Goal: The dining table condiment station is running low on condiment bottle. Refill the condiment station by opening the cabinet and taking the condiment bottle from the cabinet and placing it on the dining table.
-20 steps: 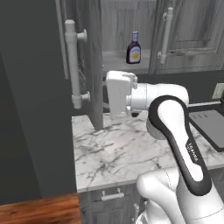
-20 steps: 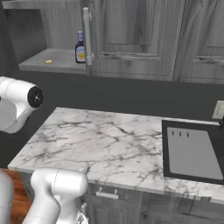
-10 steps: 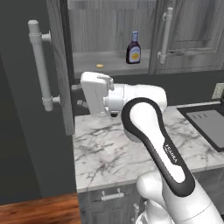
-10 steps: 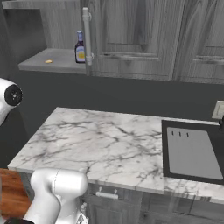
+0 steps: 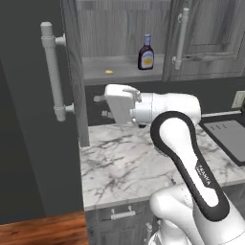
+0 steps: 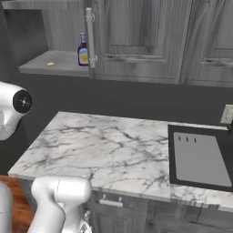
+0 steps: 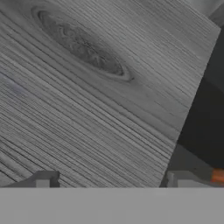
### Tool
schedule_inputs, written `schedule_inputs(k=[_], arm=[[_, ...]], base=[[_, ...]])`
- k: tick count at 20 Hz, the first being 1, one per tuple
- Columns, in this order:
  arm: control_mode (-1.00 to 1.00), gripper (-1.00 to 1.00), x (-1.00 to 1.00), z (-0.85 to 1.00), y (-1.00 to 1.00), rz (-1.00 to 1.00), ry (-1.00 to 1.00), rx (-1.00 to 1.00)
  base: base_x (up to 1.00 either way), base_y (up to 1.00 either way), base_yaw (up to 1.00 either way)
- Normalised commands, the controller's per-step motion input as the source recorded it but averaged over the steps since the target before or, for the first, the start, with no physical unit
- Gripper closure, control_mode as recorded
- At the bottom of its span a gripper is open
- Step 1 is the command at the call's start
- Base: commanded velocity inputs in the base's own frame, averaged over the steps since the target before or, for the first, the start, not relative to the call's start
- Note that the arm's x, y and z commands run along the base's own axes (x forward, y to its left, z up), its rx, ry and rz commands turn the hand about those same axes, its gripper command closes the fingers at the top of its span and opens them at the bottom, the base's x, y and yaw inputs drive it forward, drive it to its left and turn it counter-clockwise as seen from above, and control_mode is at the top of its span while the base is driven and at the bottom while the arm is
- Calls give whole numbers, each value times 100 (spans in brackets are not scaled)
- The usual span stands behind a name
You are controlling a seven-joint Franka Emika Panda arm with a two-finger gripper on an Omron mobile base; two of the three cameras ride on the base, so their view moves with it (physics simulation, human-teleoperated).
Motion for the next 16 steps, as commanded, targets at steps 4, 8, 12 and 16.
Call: schedule_inputs(k=[4, 8, 12, 16], arm=[[-100, -100, -45, 9, -100, -14, -20, -26], [-100, -100, -39, 7, -100, -21, -22, -26], [-100, -100, -20, 7, -99, -27, -28, -30], [-100, -100, -6, 2, -80, -34, -31, -31]], base=[[0, 0, 0], [0, 0, 0], [0, 0, 0], [0, 0, 0]])
